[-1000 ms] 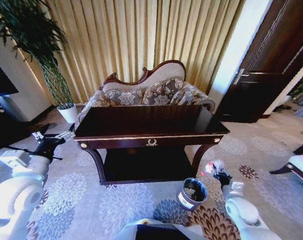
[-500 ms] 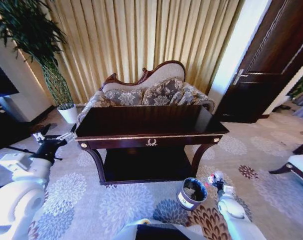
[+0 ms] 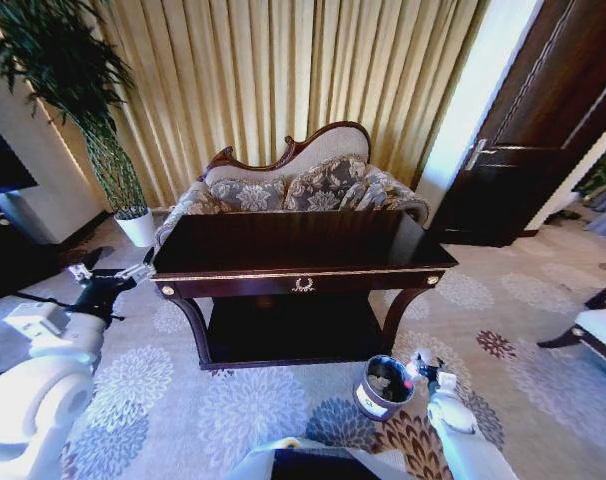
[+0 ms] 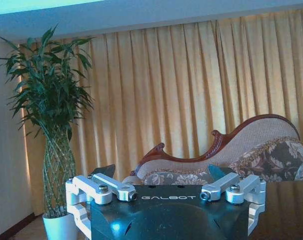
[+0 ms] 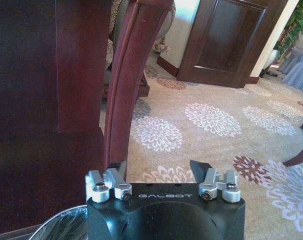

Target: Move to the front of the table and place the trash on the table into the trash bin.

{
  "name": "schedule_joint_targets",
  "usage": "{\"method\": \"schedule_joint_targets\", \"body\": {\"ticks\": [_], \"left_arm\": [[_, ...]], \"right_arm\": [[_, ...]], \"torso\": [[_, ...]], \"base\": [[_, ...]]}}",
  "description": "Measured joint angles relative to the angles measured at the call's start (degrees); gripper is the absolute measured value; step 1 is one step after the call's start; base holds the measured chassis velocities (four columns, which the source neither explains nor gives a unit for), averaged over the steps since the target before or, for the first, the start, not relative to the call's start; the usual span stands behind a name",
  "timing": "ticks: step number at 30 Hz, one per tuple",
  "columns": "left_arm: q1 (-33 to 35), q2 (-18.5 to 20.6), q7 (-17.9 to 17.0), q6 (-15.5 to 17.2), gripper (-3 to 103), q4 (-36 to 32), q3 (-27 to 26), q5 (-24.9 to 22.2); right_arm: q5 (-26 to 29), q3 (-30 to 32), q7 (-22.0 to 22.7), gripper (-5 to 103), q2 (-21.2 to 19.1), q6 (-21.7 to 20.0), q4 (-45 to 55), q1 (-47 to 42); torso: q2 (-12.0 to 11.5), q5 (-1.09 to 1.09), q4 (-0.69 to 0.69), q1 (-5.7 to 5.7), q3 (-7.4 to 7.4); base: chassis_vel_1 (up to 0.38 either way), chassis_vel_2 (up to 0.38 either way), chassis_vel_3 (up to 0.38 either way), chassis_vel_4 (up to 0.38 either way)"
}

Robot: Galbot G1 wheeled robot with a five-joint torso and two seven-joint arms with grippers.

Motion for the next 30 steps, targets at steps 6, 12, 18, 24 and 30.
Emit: {"method": "schedule_joint_targets", "body": {"ticks": [6,12,18,24,30], "left_arm": [[-0.76,0.52,0.02,0.04,100,0.81,0.19,-0.02],[-0.42,0.46,0.03,-0.07,100,1.02,0.15,-0.02],[-0.45,0.63,0.03,-0.10,100,0.98,0.16,-0.14],[-0.64,0.56,0.07,-0.11,100,0.81,0.20,-0.17],[-0.51,0.32,0.33,-0.11,100,0.85,0.16,-0.21]], "right_arm": [[-0.06,0.09,-0.02,95,-0.04,0.06,0.08,-0.27],[-0.05,0.31,-0.11,100,-0.04,0.14,0.28,-0.99],[0.08,0.50,-0.13,100,-0.04,0.16,0.81,-1.41],[0.49,1.00,-0.14,100,-0.21,0.17,1.20,-1.82],[1.68,1.43,-0.15,100,-0.40,0.55,1.55,-2.29]], "torso": [[0.00,0.00,0.00,0.00,0.00],[0.00,0.00,0.00,0.00,0.00],[0.00,0.00,0.01,0.00,0.00],[0.00,0.00,0.00,0.00,0.00],[0.00,0.00,0.01,0.00,0.00]], "base": [[0.000,0.000,0.000,0.000],[0.000,0.000,0.000,0.000],[0.000,0.000,0.000,0.000],[0.000,0.000,0.000,0.000],[0.000,0.000,0.000,0.000]]}}
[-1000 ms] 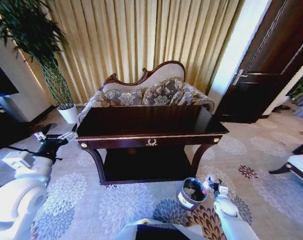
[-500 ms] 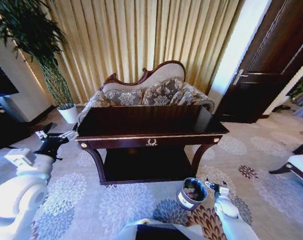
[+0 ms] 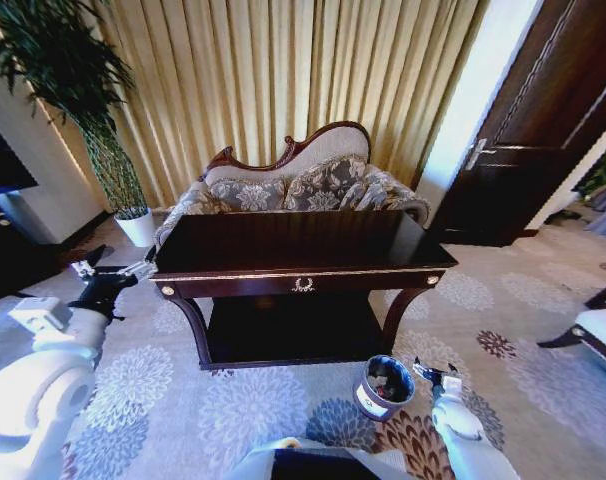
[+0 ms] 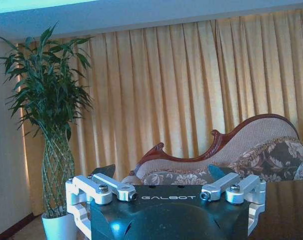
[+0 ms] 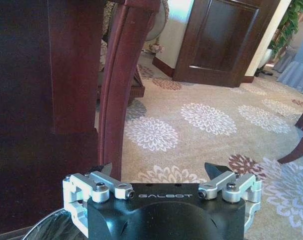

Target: Move to the front of the table and place the trash on the table into the trash bin.

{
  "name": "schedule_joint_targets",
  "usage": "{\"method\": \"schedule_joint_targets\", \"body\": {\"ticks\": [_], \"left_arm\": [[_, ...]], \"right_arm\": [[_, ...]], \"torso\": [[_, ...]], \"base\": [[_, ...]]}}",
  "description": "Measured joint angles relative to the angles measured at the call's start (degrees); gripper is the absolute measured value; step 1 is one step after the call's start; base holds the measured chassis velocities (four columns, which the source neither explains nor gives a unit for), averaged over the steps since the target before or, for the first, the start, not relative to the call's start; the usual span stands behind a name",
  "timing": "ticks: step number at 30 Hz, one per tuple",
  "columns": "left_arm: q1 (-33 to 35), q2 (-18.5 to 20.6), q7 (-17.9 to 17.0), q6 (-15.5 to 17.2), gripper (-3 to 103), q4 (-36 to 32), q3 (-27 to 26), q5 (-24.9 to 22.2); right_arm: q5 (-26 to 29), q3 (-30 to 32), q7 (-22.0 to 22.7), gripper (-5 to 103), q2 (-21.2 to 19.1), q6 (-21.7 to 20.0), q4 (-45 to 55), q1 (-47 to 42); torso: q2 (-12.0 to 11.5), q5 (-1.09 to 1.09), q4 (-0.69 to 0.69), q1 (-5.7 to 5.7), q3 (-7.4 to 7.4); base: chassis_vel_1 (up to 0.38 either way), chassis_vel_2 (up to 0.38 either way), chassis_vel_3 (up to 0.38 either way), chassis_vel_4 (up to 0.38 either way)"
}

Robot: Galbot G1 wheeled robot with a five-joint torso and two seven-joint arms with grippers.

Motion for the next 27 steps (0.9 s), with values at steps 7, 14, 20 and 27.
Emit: {"method": "schedule_joint_targets", "body": {"ticks": [7,14,20,27], "left_arm": [[-0.24,-0.27,0.07,0.00,100,0.14,-0.14,-0.04],[0.24,-2.38,0.09,-0.04,100,0.47,-0.44,-0.01],[1.16,-4.42,0.08,-0.32,100,0.47,-0.27,0.22],[1.41,-6.89,0.05,-1.32,100,0.04,-0.78,0.22]], "right_arm": [[0.49,0.65,-0.92,100,-0.09,0.06,1.29,-1.61],[9.04,1.69,-1.02,100,-0.18,1.87,14.42,-7.41],[13.87,3.81,-1.11,100,-1.53,1.90,34.82,-14.37],[14.05,4.00,-0.51,100,-3.48,-3.03,56.15,-20.34]], "torso": [[0.00,0.00,0.00,0.00,0.00],[0.00,0.00,0.00,0.00,0.00],[0.00,0.00,-0.01,0.00,0.00],[0.01,-0.02,-0.03,0.00,-0.01]], "base": [[0.000,0.000,0.000,0.000],[0.000,0.000,0.000,0.000],[0.000,0.000,0.000,0.000],[0.000,0.000,0.000,0.000]]}}
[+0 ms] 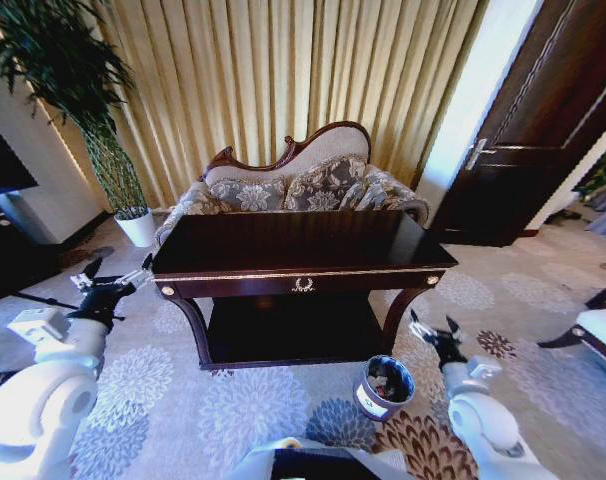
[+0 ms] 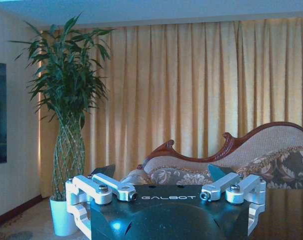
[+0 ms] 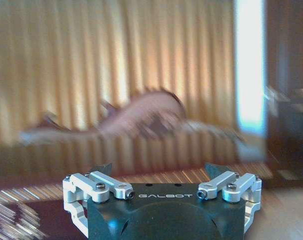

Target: Move to the front of the table and place the trash on the table into the trash bin.

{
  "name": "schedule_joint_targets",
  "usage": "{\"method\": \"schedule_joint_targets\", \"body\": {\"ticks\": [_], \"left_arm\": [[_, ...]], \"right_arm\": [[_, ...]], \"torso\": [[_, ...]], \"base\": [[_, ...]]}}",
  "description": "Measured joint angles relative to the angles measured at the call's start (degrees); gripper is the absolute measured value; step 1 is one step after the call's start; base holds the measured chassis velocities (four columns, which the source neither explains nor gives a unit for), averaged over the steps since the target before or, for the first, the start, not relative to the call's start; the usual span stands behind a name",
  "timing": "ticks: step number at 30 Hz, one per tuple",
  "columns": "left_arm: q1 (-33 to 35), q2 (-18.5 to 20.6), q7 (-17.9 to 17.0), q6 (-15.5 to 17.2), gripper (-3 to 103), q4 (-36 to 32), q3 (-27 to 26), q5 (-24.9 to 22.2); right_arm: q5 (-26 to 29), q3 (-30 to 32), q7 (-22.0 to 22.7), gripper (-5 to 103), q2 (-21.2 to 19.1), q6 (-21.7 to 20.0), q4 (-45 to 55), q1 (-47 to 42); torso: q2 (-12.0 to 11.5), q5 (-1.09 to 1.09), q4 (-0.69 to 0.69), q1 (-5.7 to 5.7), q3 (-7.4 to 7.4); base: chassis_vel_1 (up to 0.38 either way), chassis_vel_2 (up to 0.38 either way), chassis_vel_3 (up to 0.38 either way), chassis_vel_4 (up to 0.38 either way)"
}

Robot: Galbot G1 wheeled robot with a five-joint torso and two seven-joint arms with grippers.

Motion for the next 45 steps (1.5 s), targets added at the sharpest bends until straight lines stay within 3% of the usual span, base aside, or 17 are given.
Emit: {"method": "schedule_joint_targets", "body": {"ticks": [4,13,21,45], "left_arm": [[1.79,-2.01,1.21,-0.13,100,-1.64,-1.62,0.00],[4.81,-2.89,3.73,1.77,100,-5.06,-5.19,-0.19],[4.53,-2.52,4.85,3.30,100,-5.15,-4.51,-0.34],[4.65,-2.05,4.63,3.30,100,-5.09,-4.28,-0.37]], "right_arm": [[-0.11,-1.03,1.98,100,-3.13,-6.33,13.30,-2.29],[0.57,-1.08,2.48,100,-4.74,-10.28,14.18,-3.45],[1.66,-0.68,2.77,100,-4.45,-10.47,13.58,-2.93],[1.23,-0.45,3.07,100,-3.55,-8.81,13.09,-3.57]], "torso": [[0.00,-0.01,0.04,0.00,0.00],[0.00,0.04,0.03,0.00,0.00],[-0.01,0.02,0.02,0.00,0.01],[0.00,0.02,0.01,-0.01,0.01]], "base": [[0.000,0.000,0.000,0.000],[0.000,0.000,0.000,0.000],[0.000,0.000,0.000,0.000],[0.148,-0.156,-0.146,0.157]]}}
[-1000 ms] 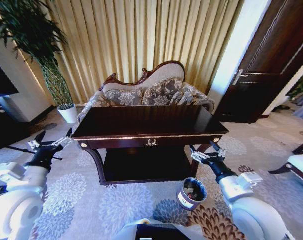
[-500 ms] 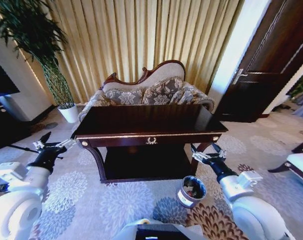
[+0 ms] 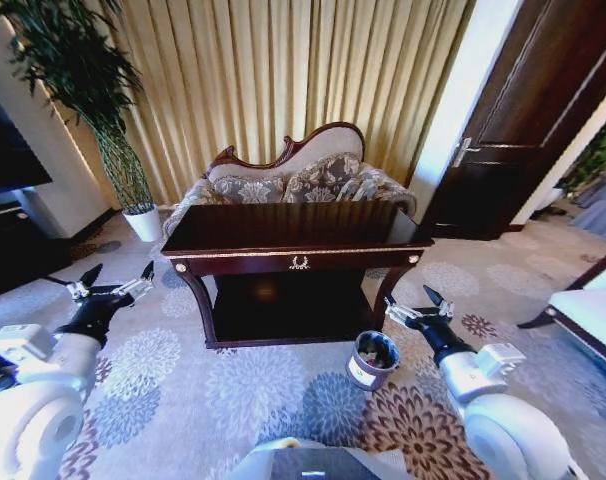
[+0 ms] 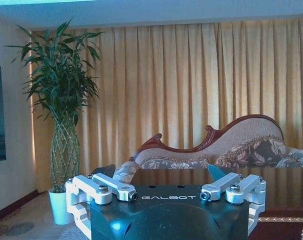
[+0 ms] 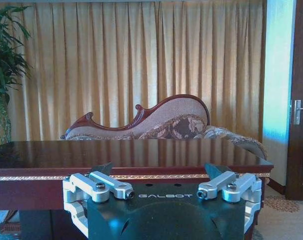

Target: Move to the front of the table and place the trash on the table into the trash bin.

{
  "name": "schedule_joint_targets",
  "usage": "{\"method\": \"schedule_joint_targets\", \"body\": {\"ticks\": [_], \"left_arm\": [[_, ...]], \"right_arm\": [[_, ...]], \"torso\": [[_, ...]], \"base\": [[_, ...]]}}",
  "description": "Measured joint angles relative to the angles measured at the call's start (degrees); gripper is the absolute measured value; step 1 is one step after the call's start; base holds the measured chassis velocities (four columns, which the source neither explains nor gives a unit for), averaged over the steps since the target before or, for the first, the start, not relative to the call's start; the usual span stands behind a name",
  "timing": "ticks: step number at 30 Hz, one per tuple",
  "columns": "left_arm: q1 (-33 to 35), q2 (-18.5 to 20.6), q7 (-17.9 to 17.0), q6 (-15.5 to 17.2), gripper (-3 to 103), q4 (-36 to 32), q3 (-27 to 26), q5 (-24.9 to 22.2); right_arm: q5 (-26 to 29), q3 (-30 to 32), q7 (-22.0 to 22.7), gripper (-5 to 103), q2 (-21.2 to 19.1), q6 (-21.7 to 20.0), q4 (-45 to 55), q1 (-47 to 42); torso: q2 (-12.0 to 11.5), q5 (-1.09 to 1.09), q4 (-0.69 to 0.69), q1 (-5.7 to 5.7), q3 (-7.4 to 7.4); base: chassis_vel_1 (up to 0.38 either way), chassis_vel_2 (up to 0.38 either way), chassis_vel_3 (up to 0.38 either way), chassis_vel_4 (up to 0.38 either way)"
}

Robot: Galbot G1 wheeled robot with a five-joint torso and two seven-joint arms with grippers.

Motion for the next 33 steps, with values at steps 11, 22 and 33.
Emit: {"method": "schedule_joint_targets", "body": {"ticks": [11,22,33], "left_arm": [[0.22,-0.17,-0.07,-0.10,100,0.03,-0.10,0.00],[0.08,0.00,-0.11,-0.15,100,0.03,0.17,0.02],[-0.02,0.45,-0.09,-0.19,100,0.03,0.38,0.01]], "right_arm": [[-0.83,-0.07,-0.01,100,0.08,0.26,-0.05,-0.63],[-0.94,-0.28,-0.03,100,0.50,0.34,-0.09,-0.60],[-0.31,0.26,-0.05,100,-0.04,0.62,-0.10,-0.05]], "torso": [[0.00,0.00,0.01,0.02,0.00],[0.00,0.00,0.01,0.01,0.00],[-0.01,0.01,0.01,0.02,0.00]], "base": [[0.146,-0.143,-0.138,0.141],[0.170,-0.156,-0.174,0.154],[0.144,-0.155,-0.159,0.158]]}}
